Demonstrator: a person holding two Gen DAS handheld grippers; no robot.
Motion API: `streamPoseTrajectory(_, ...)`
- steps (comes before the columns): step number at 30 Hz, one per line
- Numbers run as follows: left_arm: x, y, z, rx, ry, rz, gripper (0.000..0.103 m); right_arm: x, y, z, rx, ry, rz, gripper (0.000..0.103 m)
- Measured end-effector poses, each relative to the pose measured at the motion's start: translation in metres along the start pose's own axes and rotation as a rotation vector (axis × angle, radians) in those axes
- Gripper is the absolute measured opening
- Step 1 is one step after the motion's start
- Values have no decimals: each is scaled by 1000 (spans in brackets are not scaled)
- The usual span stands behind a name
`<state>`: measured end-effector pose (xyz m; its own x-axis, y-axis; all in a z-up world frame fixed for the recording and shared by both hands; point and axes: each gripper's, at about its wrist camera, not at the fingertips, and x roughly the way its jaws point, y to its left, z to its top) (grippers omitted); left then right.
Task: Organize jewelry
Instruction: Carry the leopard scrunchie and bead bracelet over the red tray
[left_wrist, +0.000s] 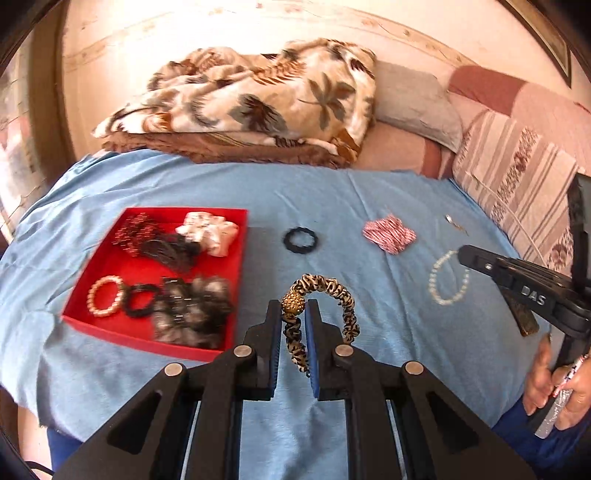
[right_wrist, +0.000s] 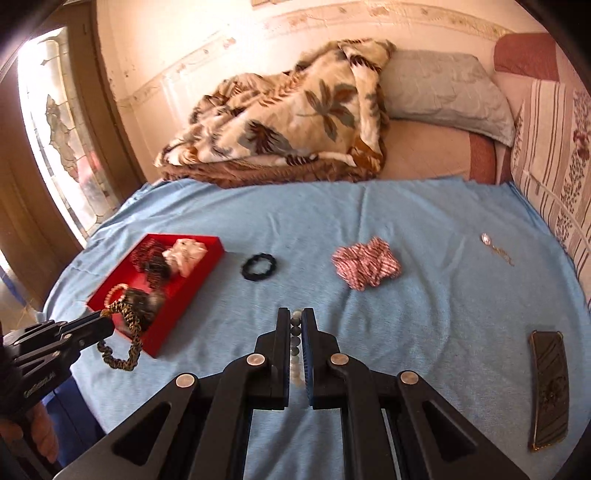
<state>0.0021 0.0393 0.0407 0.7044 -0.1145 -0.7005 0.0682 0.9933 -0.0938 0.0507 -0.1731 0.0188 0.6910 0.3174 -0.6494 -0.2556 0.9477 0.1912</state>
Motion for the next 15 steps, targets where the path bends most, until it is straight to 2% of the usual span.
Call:
streamPoseTrajectory(7,-22,54,4,-82,-45,76,12,-13,34,10,-58,-18,24,7)
streamPoseTrajectory(15,-39,122,22,-122,-87,184,12,-3,79,28,-128,-12,71,7)
